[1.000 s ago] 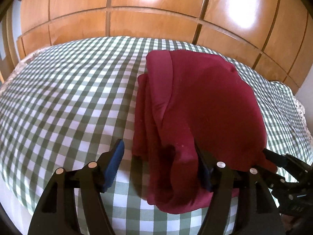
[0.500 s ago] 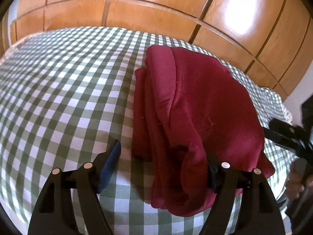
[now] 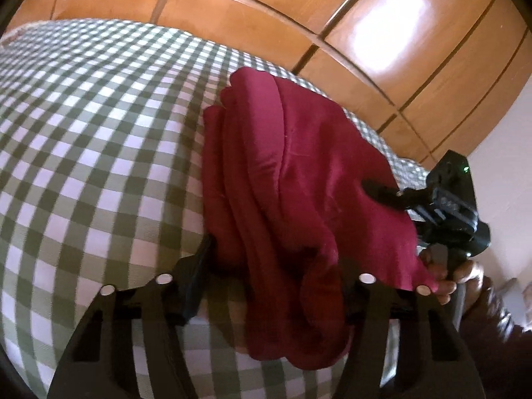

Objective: Fold small clothes

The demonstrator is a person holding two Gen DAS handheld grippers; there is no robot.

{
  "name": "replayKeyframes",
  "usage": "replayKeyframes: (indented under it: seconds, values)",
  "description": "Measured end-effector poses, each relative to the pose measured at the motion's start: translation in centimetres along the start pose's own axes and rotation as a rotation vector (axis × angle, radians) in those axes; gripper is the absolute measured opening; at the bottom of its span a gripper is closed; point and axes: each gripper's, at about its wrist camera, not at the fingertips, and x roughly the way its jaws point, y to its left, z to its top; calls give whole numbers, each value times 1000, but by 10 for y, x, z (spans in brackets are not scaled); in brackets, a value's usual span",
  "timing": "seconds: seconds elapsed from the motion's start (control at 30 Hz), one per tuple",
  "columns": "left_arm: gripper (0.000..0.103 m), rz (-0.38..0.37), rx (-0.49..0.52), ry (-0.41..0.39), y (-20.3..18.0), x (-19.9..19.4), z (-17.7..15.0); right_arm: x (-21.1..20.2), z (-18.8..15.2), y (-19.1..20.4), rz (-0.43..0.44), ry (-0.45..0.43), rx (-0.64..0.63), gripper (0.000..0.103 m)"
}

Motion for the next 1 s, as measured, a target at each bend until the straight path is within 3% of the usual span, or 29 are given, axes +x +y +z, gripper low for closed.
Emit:
replayKeyframes:
  seconds: [0.23,0.4,0.57,0.73,0.83,0.9,1.0]
  values:
    - [49,-105,4,11,-27,-1,4,-64,-13,21,23,-130,-68,44]
    - [49,-173,136,83,-97,35,18,-138,-16,1,-10,-262,-58,43]
    - [49,-236,279,161,-186,96,35,-218,-15,-60,-103,-399,45,43]
    - [42,-170,462,236,-268,159,30,-261,-26,-138,-274,-429,188,47]
    - [48,-64,557,261,-296,191,19,-269,-44,-176,-353,-394,274,65]
    - [50,-17,596,250,-300,201,12,-280,-53,-181,-405,-419,277,77]
    - [50,19,623,198,-297,197,6,-302,-65,-162,-491,-491,244,78]
